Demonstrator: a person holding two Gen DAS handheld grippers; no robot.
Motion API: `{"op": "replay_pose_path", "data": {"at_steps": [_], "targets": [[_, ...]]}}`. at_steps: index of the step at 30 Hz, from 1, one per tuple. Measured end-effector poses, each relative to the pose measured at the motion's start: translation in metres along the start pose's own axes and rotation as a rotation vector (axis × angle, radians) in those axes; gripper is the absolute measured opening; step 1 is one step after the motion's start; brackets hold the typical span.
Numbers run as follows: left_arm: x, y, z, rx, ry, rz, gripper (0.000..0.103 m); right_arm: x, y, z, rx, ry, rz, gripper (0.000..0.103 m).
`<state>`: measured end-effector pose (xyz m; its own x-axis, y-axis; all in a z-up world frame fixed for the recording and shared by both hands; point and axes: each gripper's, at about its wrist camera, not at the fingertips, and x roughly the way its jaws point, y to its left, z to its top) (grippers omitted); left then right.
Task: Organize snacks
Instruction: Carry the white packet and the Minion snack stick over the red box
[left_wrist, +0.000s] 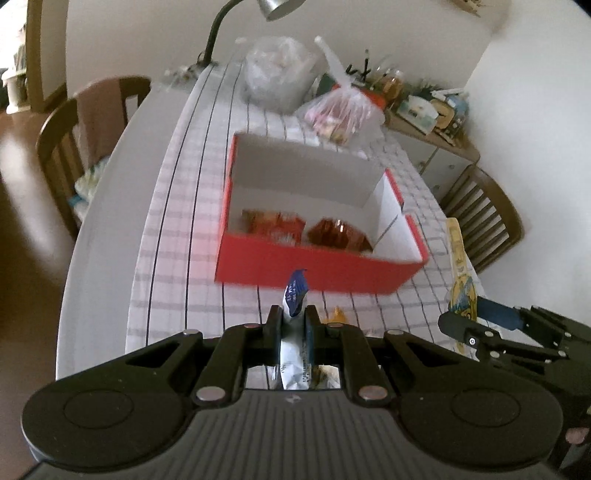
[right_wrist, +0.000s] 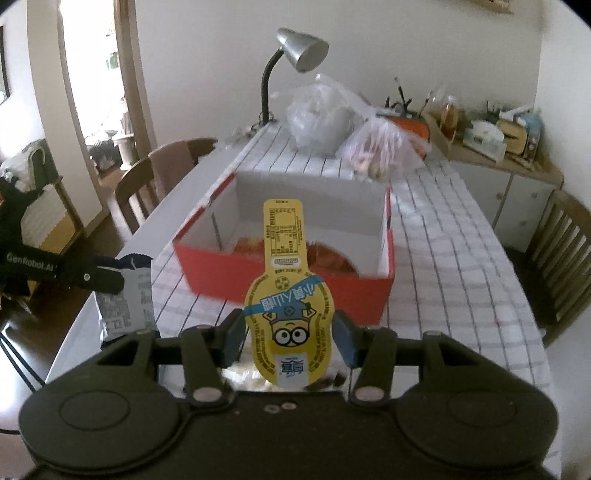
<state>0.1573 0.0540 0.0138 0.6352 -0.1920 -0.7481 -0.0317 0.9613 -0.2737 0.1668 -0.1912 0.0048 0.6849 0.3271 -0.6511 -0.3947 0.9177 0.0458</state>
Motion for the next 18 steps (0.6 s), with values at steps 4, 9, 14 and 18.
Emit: {"op": "replay_pose_path", "data": {"at_steps": [4, 9, 14, 18], "targets": [[0.011, -0.009, 0.027, 0.023, -0.019, 0.015, 0.012, 0.013, -0.012, 0.025, -0.002, -0.018, -0.008, 0.05], [0.033, -0.017, 0.059, 0.038, -0.024, 0.042, 0.012, 0.037, -0.028, 0.051, -0.005, -0.015, -0.011, 0.05], [0.059, -0.025, 0.09, 0.05, -0.023, 0.063, 0.012, 0.064, -0.044, 0.071, -0.017, 0.004, -0.003, 0.05], [0.082, -0.028, 0.108, 0.059, -0.009, 0.083, 0.012, 0.092, -0.054, 0.085, -0.023, 0.031, 0.005, 0.05]]}}
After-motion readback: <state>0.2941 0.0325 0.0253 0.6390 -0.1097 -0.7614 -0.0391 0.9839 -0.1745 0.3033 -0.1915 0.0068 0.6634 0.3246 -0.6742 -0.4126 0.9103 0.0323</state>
